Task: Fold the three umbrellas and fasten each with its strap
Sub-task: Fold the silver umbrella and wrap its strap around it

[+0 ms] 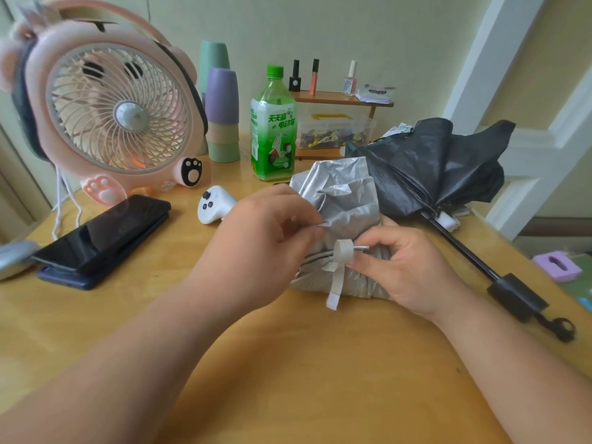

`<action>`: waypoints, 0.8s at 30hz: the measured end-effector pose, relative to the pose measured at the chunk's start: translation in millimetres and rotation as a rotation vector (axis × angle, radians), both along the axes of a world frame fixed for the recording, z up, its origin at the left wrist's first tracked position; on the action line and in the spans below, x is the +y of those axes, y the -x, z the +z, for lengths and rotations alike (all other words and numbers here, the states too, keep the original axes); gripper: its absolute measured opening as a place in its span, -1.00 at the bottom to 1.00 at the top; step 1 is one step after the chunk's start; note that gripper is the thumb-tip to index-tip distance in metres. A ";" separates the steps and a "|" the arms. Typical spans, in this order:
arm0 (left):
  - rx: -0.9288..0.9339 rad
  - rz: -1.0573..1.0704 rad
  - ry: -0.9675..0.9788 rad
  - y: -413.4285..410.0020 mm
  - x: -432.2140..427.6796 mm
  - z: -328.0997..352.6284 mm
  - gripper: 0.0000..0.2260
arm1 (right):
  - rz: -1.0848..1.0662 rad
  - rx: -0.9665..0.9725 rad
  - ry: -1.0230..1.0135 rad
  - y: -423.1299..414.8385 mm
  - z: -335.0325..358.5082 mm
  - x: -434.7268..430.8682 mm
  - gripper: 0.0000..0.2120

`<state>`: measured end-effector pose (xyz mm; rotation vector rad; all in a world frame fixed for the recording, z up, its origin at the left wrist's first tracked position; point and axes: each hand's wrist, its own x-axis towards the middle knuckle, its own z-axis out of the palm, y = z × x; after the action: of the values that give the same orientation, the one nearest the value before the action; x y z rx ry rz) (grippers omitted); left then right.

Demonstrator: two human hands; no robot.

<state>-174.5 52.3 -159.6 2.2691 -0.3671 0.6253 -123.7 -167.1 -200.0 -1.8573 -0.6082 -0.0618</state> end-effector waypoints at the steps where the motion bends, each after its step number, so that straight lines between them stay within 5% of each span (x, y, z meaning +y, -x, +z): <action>1: 0.031 0.017 0.041 -1.9 -2.2 -1.8 -0.82 | -0.001 -0.002 0.007 -0.3 0.1 -0.2 -0.84; 5: 0.103 0.067 0.137 -10.4 -3.7 -10.2 -0.77 | 0.004 -0.028 0.064 -0.2 0.3 0.9 -0.84; 9: 0.041 -0.019 0.435 -17.8 -0.9 -11.4 -0.71 | -0.023 -0.028 0.091 -1.8 -0.1 -0.9 -0.96; 15: -0.042 0.015 0.673 -22.6 4.5 -12.9 -0.82 | -0.005 -0.043 0.029 -0.2 -2.4 0.0 -0.82; 16: 0.000 -0.011 0.634 -24.4 13.4 -14.4 -0.76 | -0.005 -0.040 0.009 -0.2 -2.8 0.1 -0.81; 20: 0.425 -0.265 0.200 -17.9 34.8 -19.1 0.09 | 0.005 -0.039 -0.037 -0.9 -4.4 2.5 -0.89; 24: 0.370 -0.059 -0.282 -14.9 15.8 -21.8 0.13 | -0.033 -0.019 -0.080 -2.6 -5.9 7.3 -0.89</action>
<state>-159.6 68.1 -181.4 2.5674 -0.3542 0.1187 -121.1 -159.8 -205.9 -1.7912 -0.5795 -0.1238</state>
